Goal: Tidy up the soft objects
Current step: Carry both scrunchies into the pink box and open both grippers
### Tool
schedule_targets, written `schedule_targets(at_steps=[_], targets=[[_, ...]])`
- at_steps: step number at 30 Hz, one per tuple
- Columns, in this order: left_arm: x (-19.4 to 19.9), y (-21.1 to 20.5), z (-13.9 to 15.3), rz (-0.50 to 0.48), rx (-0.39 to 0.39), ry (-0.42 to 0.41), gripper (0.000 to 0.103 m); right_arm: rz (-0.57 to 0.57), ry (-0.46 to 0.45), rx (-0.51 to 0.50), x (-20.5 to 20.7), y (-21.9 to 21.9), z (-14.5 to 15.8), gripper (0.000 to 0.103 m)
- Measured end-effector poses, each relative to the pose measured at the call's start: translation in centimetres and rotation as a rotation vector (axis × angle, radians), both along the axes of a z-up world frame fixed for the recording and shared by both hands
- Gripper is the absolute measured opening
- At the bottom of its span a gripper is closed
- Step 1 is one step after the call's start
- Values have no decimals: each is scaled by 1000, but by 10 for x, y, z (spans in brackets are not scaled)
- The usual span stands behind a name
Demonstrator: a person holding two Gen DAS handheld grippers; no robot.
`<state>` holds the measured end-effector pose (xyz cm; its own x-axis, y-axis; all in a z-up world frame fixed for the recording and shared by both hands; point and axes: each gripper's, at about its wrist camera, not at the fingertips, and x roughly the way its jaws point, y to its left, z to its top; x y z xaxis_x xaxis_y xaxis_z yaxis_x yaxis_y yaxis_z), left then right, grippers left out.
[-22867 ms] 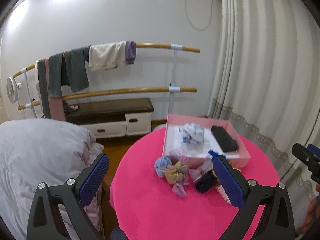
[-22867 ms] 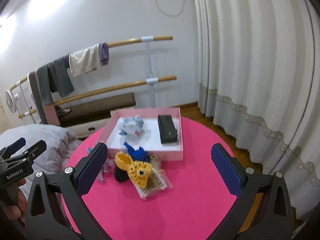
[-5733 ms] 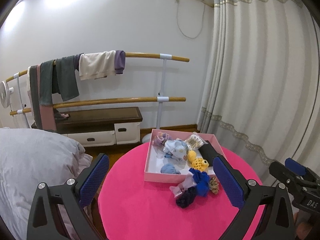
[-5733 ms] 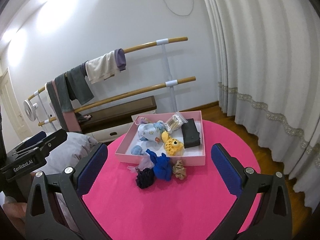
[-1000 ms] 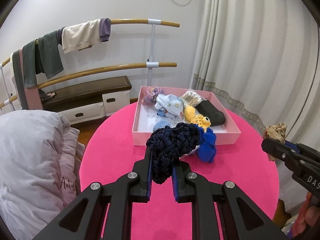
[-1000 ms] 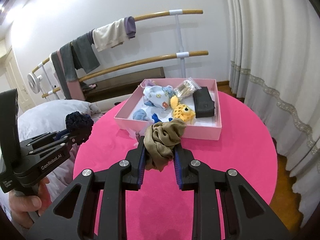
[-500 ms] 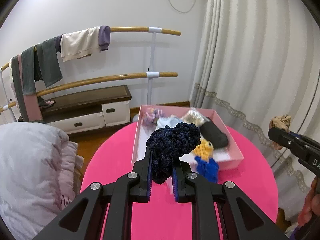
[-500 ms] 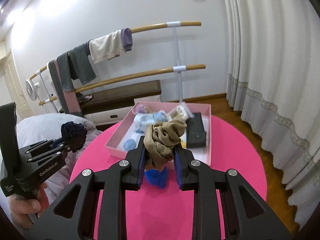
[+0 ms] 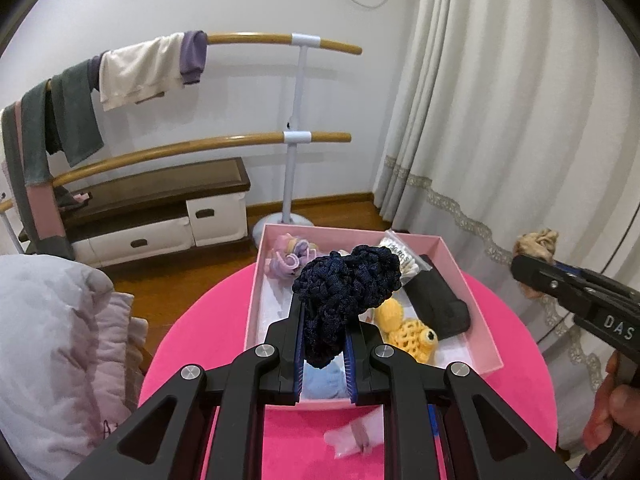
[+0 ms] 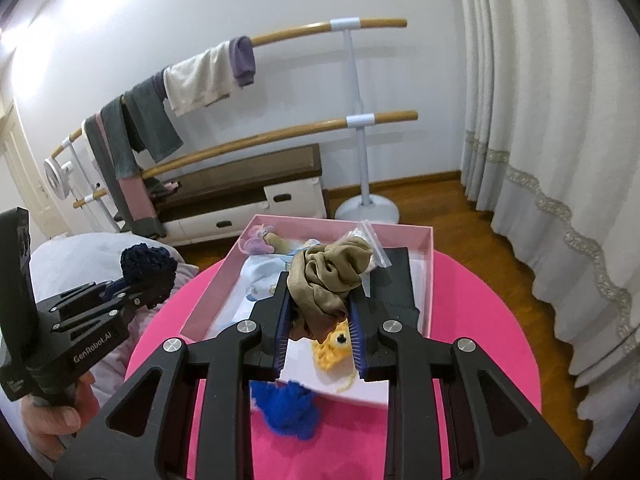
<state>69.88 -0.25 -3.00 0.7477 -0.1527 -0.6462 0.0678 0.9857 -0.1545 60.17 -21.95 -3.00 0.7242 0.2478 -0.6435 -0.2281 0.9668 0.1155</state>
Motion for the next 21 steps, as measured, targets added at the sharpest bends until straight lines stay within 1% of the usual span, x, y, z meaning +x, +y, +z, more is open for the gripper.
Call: schedule_targets(at_steps=[5,8,12,17,18,20,21], targets=[[45,-11,-13,-27,0,38,13,12,52,-2,28,5,-19,24],[63,-16,-19,-42,-4,50,13,12,83,-8,42,8,-31,24],[88,-19,-29,-53,-11,66,13,15,110,-10,53,8,-42,24],[123,-23,-46,-67,-17,108,16,8,138,-8,65,9,-52,25],[128,-23,-47,-66,-12,112,18,7,144,-7,68,8,-54,26],[137,-22,-50,-64,-8,117,30,-4,151,-4,71,5,-57,33],[139,-22,-50,-58,-4,113,42,-7,152,-1,72,4,-58,34]])
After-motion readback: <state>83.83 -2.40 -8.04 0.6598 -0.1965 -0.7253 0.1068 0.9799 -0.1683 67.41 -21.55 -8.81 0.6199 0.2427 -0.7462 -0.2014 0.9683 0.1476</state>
